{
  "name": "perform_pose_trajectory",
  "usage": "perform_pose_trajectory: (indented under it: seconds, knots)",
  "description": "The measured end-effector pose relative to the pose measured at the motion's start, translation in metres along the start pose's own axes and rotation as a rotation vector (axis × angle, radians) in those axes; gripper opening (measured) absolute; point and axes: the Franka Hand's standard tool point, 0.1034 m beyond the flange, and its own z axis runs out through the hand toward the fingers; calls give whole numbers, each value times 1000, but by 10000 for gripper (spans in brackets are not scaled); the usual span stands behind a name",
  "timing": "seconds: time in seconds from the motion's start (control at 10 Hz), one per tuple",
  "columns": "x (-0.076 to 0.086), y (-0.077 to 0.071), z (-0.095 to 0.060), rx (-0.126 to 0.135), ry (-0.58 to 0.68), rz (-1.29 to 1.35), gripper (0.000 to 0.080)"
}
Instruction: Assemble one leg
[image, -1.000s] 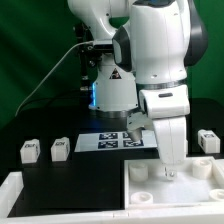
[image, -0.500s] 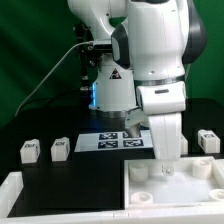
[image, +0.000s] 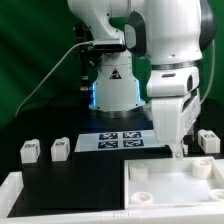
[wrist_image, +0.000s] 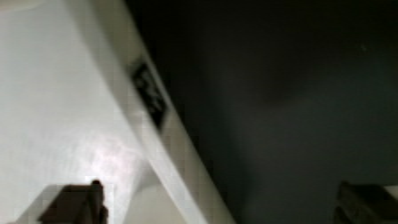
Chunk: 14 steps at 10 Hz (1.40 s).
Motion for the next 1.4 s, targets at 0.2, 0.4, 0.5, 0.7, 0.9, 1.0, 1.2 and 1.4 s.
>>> perform_pose_trajectory:
  seconds: [0.2,0.4,0.5,0.7,0.9,1.0,1.2,1.4]
  knots:
    - [22,-24,1,4,2,229,648]
    - [29,-33,2,18,5,459,648]
    - [29,-33,2,24,6,520,648]
    - [31,-35,2,40,8,735,648]
    - [32,-52,5,64,-54,812,648]
    - [40,-64,6,70,-62,805,648]
    - [35,-86,9,120,-244,822,648]
    - [37,-88,9,192,-458,809,648]
